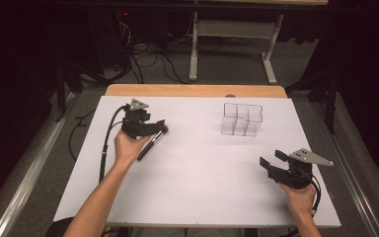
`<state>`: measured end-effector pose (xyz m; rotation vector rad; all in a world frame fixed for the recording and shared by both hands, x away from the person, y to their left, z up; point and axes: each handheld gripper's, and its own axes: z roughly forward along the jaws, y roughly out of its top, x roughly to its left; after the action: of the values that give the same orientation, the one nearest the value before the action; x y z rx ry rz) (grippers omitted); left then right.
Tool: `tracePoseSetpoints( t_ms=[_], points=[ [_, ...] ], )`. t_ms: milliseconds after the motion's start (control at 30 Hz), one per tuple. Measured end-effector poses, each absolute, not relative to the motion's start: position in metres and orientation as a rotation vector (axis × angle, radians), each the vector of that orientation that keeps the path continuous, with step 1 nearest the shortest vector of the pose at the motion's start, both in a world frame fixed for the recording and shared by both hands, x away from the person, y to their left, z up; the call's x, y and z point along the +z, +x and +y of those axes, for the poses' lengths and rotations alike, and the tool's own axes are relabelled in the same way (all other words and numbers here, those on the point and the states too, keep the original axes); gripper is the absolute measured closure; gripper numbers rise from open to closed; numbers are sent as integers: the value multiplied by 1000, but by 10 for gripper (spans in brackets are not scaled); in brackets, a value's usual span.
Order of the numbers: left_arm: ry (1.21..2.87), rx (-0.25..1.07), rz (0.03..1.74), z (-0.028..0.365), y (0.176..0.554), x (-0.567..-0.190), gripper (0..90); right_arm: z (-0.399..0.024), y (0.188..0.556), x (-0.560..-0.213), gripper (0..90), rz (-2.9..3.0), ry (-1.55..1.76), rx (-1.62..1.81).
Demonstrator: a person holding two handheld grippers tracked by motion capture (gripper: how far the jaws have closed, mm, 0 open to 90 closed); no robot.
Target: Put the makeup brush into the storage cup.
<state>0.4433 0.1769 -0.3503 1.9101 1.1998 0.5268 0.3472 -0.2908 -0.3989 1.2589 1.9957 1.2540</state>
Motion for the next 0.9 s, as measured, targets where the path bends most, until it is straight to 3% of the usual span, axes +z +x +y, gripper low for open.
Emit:
tracePoseSetpoints(
  t_ms=[333, 900],
  points=[
    [2079, 536, 1216, 175, 448, -345, 409, -291, 348, -399, 333, 1996, 1261, 1253],
    [2228, 423, 1305, 174, 460, -350, 419, -289, 348, -400, 333, 2015, 1252, 1241]
  ],
)
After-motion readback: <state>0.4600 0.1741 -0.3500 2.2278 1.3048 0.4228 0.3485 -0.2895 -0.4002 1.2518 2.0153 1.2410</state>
